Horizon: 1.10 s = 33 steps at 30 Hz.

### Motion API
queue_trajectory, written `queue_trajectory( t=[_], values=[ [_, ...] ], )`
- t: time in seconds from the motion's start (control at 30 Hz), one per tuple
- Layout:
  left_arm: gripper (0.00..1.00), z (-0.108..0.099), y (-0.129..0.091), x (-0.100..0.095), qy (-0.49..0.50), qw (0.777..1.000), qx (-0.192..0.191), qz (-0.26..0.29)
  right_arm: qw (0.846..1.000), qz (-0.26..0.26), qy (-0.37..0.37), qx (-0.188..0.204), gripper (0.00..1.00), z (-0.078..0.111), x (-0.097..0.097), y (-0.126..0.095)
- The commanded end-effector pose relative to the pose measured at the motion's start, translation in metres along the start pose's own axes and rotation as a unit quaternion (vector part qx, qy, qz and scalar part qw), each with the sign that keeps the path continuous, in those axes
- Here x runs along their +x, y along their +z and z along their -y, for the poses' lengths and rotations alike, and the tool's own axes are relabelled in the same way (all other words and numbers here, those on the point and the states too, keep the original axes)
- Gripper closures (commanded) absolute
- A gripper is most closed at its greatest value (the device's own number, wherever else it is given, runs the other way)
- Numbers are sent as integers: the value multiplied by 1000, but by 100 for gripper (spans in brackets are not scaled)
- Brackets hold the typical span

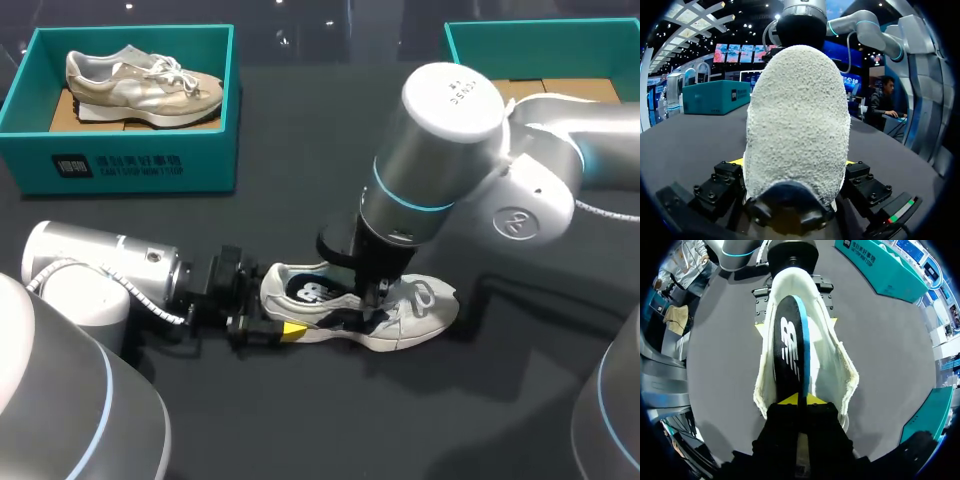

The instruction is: Take the shoe out of the shoebox, open the shoe tongue, remove and reinsert the insole, then place the shoe into the shoebox

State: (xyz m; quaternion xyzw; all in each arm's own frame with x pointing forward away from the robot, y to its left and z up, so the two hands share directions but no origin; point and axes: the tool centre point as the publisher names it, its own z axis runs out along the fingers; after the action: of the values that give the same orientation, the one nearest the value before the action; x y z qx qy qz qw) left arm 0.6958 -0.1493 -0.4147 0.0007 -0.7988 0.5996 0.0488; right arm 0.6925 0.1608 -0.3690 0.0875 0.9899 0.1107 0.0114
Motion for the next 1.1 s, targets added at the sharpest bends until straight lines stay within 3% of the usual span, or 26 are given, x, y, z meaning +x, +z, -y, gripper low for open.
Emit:
queue_trajectory(
  t=[0.03, 0.43, 0.73, 1.1],
  values=[
    [100, -3, 0, 1, -1, 1000, 0, 0, 999, -9, -9, -51, 100, 19, -5, 0],
    [100, -3, 0, 1, -1, 1000, 0, 0, 993, -7, -73, -97, 100, 6, -7, -13],
    [100, -3, 0, 1, -1, 1000, 0, 0, 984, -10, -147, -99, 100, -33, 0, -29],
    [100, -3, 0, 1, -1, 1000, 0, 0, 974, -25, -200, -107, 100, -63, 6, -36]
  ],
)
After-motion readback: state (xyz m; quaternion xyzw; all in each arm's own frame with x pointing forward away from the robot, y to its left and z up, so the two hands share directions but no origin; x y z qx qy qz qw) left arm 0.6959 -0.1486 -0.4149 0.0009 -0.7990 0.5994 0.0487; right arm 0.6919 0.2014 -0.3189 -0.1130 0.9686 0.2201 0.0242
